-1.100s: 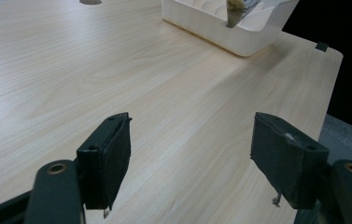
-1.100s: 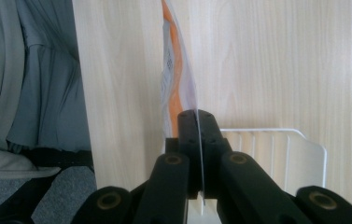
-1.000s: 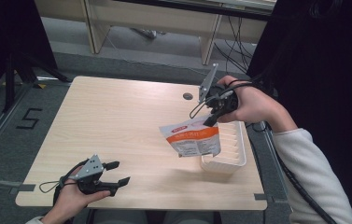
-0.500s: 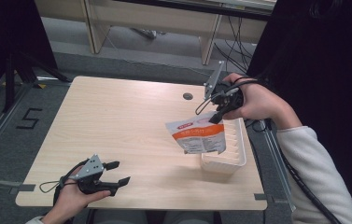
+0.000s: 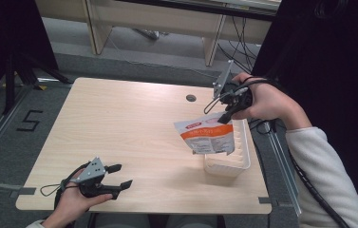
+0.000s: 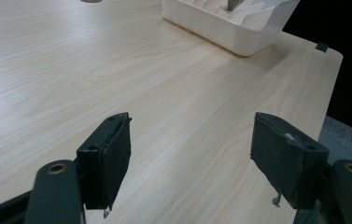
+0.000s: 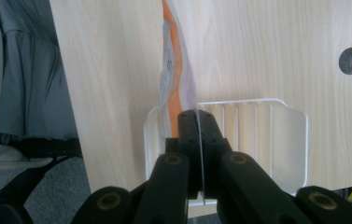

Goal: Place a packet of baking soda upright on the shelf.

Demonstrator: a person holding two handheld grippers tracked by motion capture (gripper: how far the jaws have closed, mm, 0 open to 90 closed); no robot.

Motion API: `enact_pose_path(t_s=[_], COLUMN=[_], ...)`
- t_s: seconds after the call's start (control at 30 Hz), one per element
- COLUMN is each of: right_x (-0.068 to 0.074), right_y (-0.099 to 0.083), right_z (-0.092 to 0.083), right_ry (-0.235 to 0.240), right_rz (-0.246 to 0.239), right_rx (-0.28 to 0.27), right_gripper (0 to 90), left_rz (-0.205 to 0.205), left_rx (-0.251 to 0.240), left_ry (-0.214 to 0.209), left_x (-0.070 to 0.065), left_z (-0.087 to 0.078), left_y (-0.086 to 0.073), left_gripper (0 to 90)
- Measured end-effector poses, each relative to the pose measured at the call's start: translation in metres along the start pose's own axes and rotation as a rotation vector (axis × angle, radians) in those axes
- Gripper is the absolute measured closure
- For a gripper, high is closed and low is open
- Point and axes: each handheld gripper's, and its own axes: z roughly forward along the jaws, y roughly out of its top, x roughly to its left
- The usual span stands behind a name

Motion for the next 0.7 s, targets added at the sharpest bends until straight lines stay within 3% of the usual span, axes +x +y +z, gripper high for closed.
enact_pose_path(t_s=[0.13,0.2,0.27,0.33,0.47,0.5,0.7], right_x=[-0.001,-0.004,-0.004,-0.006,-0.004,-0.007,-0.009], right_y=[-0.003,-0.004,-0.006,-0.007,-0.010,-0.010,-0.014], right_z=[0.001,0.001,0.000,-0.001,-0.004,-0.003,-0.005], right_ry=[0.005,0.007,0.000,0.001,-0.006,-0.009,-0.012], right_rz=[0.016,0.001,0.023,0.009,0.058,0.026,0.031], right_rx=[-0.002,-0.005,-0.001,-0.008,-0.003,-0.014,-0.012], right_gripper=[90.0,90.0,90.0,90.0,90.0,90.0,90.0], left_rz=[0.007,0.007,0.007,0.007,0.009,0.011,0.010], left_rx=[-0.003,-0.003,-0.004,-0.003,0.000,-0.002,0.000], left_ry=[-0.001,-0.001,-0.001,-0.006,0.004,0.001,0.001], left_x=[0.001,0.001,0.001,0.001,0.001,0.001,0.001], left_z=[0.000,0.000,0.000,0.000,0.000,0.000,0.000], left_y=[0.000,0.000,0.000,0.000,0.000,0.000,0.000], left_gripper=[28.3,28.3,28.4,28.3,28.5,28.5,28.4])
